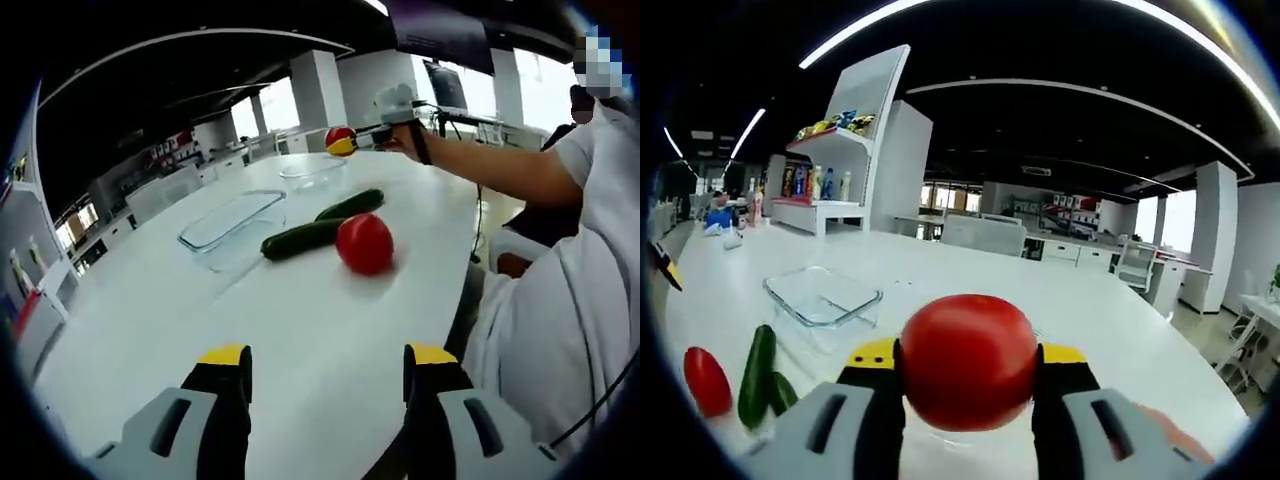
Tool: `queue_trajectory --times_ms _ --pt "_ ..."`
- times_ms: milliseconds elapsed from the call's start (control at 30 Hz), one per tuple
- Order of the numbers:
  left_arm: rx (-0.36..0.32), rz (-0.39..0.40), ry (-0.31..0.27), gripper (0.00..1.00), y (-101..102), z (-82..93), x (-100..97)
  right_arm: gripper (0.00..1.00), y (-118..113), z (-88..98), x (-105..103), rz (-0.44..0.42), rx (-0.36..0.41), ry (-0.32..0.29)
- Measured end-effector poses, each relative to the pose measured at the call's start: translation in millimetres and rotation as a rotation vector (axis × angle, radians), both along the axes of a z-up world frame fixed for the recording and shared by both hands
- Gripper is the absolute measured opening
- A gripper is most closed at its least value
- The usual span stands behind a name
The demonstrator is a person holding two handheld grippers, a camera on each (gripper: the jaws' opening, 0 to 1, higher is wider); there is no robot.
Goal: Sort the scattered tomatoes and cucumbers on the table and place them into their respective storage containers
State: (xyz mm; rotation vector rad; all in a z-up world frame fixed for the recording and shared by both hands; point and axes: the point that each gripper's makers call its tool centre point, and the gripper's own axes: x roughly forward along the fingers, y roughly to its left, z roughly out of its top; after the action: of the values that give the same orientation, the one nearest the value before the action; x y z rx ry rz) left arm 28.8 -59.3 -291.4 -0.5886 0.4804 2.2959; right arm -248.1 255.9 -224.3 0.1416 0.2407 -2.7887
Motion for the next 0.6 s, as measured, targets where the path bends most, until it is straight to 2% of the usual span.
queue_trajectory --times_ms 100,167,300,500,600 --pt "0.010 -0.007 0.008 0.60 2 2.9 1.5 0.48 -3 1.7 -11 -0.001 -0.010 0.015" --pt "0.011 0.000 0.017 0.60 1 4.5 0.9 0.48 -2 -1.0 -24 -0.013 -0.019 -0.003" --pt "0.008 0.012 0.013 0.60 -3 3.6 0.8 0.48 -3 -5.4 -36 -0.016 -0.050 -0.029" --pt "-0.002 0.007 0.009 0.60 -4 4.9 5.5 0.48 -6 -15.9 -54 -0.023 -0.045 -0.052" --pt "-0.002 0.012 0.006 0.60 -6 5.0 5.1 0.48 -7 -22.2 -65 -0.030 -0.081 -0.072"
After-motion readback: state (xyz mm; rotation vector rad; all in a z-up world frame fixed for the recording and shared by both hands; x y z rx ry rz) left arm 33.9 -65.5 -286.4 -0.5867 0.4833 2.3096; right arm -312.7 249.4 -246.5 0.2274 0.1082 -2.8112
